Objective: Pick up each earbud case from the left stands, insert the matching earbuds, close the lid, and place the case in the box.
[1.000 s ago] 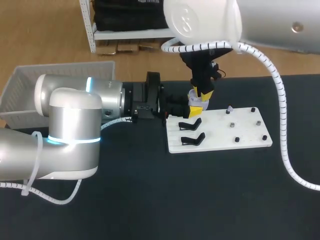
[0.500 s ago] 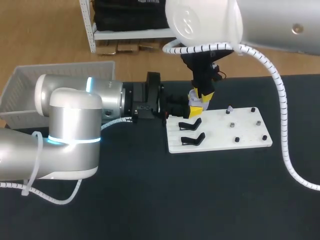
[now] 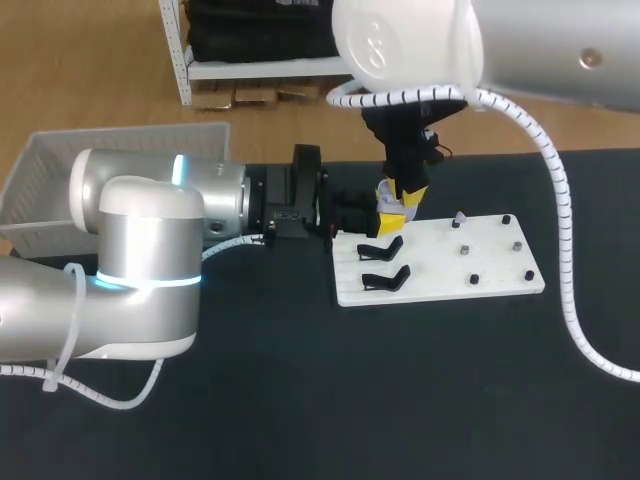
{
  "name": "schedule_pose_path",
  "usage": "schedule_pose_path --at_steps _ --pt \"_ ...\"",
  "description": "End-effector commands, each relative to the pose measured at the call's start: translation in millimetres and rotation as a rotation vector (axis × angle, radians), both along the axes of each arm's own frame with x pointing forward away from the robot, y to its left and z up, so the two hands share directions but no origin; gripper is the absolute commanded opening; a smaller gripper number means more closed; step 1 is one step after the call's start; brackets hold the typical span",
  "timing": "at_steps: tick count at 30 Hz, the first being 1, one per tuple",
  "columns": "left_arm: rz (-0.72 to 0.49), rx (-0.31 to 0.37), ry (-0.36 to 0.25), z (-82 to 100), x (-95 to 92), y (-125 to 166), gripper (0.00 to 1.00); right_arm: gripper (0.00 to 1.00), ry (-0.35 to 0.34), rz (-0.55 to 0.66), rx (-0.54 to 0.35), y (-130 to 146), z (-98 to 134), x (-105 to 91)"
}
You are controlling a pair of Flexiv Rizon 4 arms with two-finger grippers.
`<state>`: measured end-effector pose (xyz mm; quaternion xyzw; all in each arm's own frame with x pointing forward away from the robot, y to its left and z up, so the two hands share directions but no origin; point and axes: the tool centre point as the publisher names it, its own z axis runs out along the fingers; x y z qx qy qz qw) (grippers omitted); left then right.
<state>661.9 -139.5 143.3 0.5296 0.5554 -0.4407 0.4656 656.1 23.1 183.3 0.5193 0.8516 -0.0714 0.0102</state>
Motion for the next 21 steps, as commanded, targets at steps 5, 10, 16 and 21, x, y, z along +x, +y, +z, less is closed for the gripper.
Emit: schedule_pose_path --at_steps 5,10,16,21 --pt "0.004 -0.008 -0.005 -0.2 -0.2 0.1 0.0 0.14 0.001 0.006 0.002 1.2 2.1 -0.3" --pt "0.004 -0.008 -0.005 -0.2 -0.2 0.1 0.0 0.2 0.001 0.015 0.007 1.6 2.8 -1.2" --pt "0.004 -0.008 -0.005 -0.2 -0.2 0.1 0.0 0.28 0.002 0.014 0.01 0.8 1.5 -1.4" --pt "0.004 -0.008 -0.005 -0.2 -0.2 0.1 0.0 0.29 0.004 0.014 0.008 1.1 1.8 -1.6"
